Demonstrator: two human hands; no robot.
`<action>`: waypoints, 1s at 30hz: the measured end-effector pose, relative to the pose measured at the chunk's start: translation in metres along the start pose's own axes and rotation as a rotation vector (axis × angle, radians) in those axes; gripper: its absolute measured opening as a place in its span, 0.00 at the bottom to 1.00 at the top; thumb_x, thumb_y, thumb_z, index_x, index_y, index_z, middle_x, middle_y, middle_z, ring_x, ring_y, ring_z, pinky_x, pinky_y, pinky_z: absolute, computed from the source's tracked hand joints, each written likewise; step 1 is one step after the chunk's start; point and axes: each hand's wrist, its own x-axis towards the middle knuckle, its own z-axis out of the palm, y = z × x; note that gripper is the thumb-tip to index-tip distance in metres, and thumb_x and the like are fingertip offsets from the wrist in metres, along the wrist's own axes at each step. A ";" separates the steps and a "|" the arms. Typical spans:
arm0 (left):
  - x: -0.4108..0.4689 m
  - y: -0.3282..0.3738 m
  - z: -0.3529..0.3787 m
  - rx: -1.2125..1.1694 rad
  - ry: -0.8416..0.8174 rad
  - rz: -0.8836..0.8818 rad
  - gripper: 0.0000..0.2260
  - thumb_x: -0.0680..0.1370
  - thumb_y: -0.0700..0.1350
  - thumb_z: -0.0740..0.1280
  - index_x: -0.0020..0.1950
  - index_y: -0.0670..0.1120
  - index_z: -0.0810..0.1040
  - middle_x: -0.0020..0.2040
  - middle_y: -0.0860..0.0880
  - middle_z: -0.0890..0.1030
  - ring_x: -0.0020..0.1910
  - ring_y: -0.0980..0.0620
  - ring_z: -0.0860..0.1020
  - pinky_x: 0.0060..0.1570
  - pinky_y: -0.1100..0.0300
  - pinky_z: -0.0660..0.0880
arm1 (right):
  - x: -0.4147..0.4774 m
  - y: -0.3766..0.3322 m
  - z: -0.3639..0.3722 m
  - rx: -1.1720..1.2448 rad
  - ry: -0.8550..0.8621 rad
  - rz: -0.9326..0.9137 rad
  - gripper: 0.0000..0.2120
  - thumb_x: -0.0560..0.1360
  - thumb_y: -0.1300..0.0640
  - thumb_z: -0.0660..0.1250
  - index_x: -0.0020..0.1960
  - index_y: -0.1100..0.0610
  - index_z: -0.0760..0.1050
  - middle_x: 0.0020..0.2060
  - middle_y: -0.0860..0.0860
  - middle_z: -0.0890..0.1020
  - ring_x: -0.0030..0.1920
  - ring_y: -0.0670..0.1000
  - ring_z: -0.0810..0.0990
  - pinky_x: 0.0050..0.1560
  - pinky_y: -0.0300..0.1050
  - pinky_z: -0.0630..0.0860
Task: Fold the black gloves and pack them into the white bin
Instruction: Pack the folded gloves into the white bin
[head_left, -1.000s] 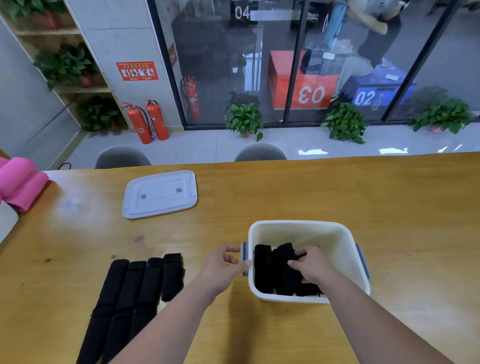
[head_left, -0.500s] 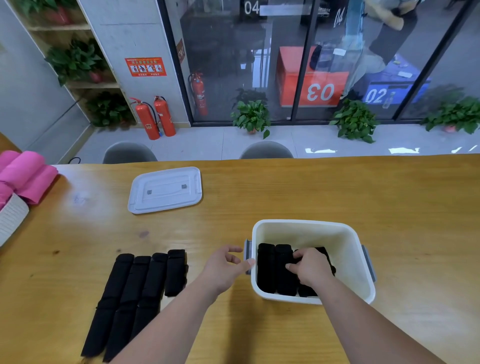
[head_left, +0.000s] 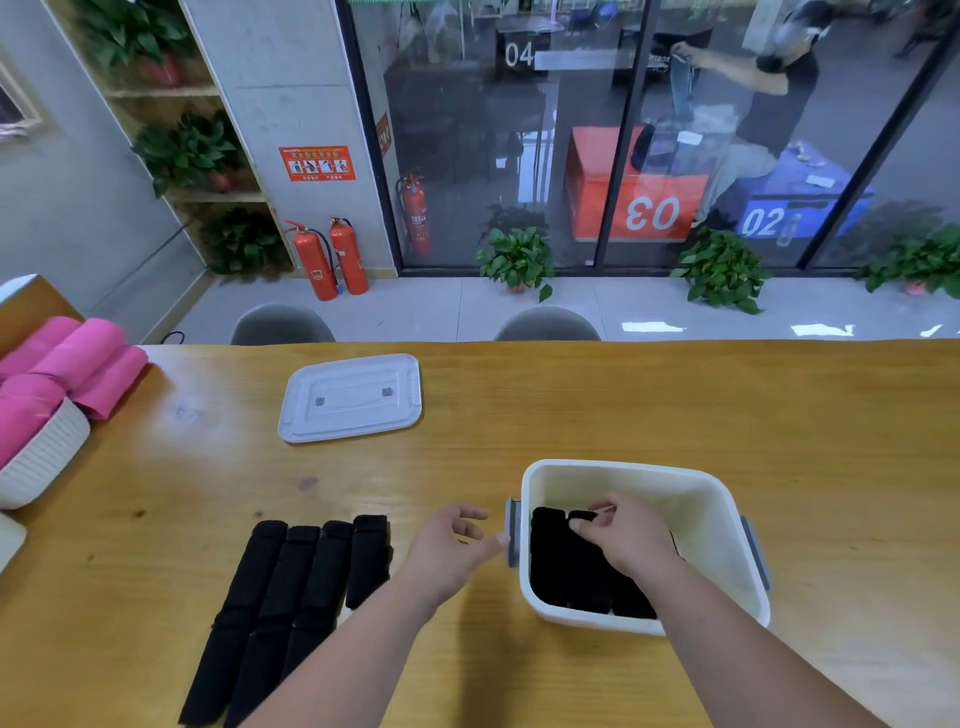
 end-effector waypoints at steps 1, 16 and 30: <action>0.000 -0.002 -0.004 -0.003 0.012 -0.004 0.20 0.70 0.62 0.80 0.59 0.61 0.80 0.54 0.52 0.82 0.53 0.51 0.83 0.55 0.51 0.82 | -0.001 -0.006 0.000 0.077 0.001 -0.016 0.17 0.74 0.45 0.79 0.59 0.48 0.80 0.46 0.43 0.84 0.49 0.44 0.82 0.45 0.43 0.75; -0.023 -0.068 -0.071 0.159 0.190 -0.072 0.25 0.75 0.56 0.79 0.70 0.56 0.76 0.66 0.55 0.79 0.61 0.57 0.78 0.58 0.62 0.76 | -0.033 -0.115 0.057 0.405 -0.238 -0.241 0.13 0.74 0.51 0.80 0.57 0.45 0.82 0.45 0.46 0.86 0.42 0.53 0.87 0.45 0.61 0.84; -0.015 -0.104 -0.085 0.476 0.139 -0.060 0.33 0.80 0.56 0.73 0.83 0.49 0.67 0.84 0.53 0.62 0.81 0.49 0.60 0.79 0.53 0.62 | -0.033 -0.119 0.140 0.044 -0.449 -0.224 0.19 0.79 0.42 0.71 0.68 0.43 0.73 0.56 0.45 0.80 0.49 0.50 0.85 0.52 0.55 0.85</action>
